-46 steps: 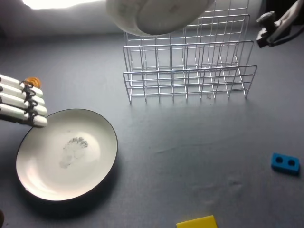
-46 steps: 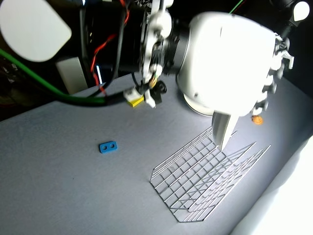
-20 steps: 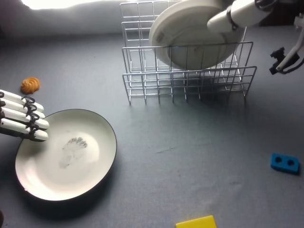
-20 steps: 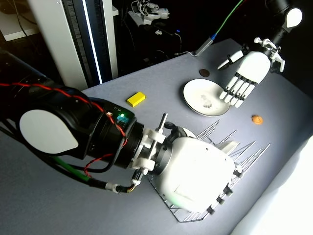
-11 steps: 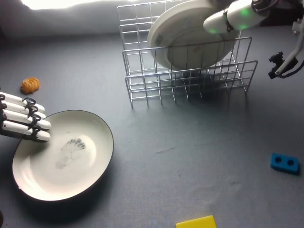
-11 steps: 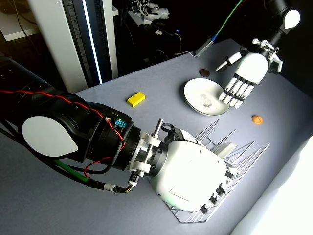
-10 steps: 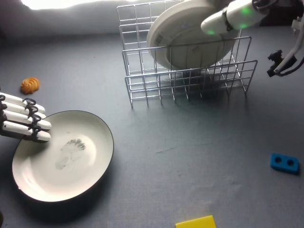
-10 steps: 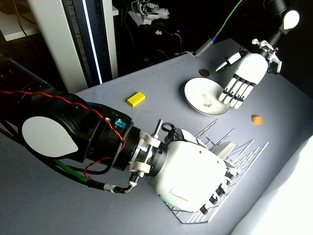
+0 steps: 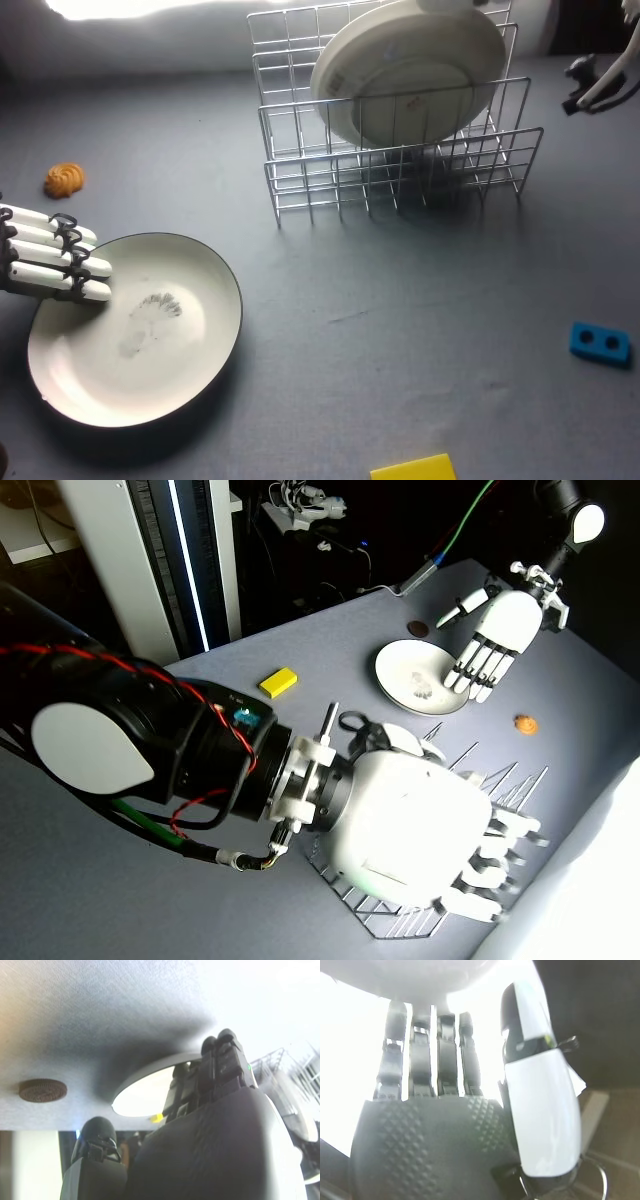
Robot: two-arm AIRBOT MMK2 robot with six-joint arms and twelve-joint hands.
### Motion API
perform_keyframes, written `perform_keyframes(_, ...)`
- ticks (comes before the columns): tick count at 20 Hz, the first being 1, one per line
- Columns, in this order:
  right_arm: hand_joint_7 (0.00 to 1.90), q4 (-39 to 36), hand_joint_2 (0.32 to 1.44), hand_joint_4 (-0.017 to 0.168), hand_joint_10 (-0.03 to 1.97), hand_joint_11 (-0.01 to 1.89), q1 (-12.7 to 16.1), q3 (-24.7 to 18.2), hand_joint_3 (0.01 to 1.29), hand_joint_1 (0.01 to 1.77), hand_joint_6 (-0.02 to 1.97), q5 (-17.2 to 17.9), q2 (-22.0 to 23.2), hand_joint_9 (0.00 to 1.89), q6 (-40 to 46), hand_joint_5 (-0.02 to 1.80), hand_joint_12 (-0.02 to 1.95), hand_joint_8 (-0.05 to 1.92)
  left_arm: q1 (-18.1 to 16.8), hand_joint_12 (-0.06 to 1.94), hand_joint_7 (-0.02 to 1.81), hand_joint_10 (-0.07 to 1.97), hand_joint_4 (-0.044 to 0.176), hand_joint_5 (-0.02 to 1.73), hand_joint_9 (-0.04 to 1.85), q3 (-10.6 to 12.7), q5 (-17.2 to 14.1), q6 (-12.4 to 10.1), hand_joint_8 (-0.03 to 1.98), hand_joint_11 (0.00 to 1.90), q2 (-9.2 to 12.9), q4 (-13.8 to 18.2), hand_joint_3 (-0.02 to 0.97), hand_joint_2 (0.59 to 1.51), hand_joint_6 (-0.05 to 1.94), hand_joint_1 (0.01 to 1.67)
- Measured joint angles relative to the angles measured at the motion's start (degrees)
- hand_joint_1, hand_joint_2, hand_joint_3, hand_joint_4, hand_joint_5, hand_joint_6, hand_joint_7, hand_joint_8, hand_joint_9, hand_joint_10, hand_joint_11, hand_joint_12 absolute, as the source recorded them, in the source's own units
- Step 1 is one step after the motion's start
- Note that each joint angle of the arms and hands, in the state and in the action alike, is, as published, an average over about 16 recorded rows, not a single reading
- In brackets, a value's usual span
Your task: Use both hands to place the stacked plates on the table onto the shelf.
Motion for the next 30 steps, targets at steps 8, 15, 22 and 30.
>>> perform_keyframes(8,0.07,-11.4,0.96,-0.004,0.05,0.01,4.5,-8.8,0.01,1.07,0.03,1.4,0.8,0.04,-10.3,0.06,0.14,0.02,-4.5,-0.01,-0.01,0.02,0.001,0.02,0.02,1.3,-1.3,-0.5,-0.01,0.01,0.0,2.2,0.016,1.164,0.02,0.02)
perform_keyframes(15,0.02,-18.9,0.92,-0.001,-0.01,0.02,5.3,-17.9,0.01,1.03,0.03,-0.3,0.3,0.01,-20.5,0.02,0.00,0.02,-10.2,-0.01,0.01,0.01,0.003,0.02,0.02,3.1,-4.0,0.8,0.00,0.01,0.2,5.0,0.015,1.165,0.02,0.02)
perform_keyframes(22,0.02,-19.8,0.91,0.000,-0.01,0.02,4.7,-21.8,0.01,1.02,0.03,-2.3,-0.2,0.01,-25.2,0.02,0.00,0.02,-11.3,-0.01,0.02,0.01,0.005,0.02,0.02,3.5,-6.0,4.1,0.01,0.01,0.6,5.8,0.015,1.162,0.02,0.01)
perform_keyframes(30,0.02,-19.7,0.92,-0.003,-0.01,0.02,4.1,-22.2,0.01,1.03,0.03,-2.8,-0.2,0.01,-25.4,0.02,0.00,0.02,-8.6,-0.01,0.01,0.00,0.007,0.02,0.01,3.4,-6.3,7.6,0.01,0.01,0.6,6.2,0.015,1.159,0.02,0.01)
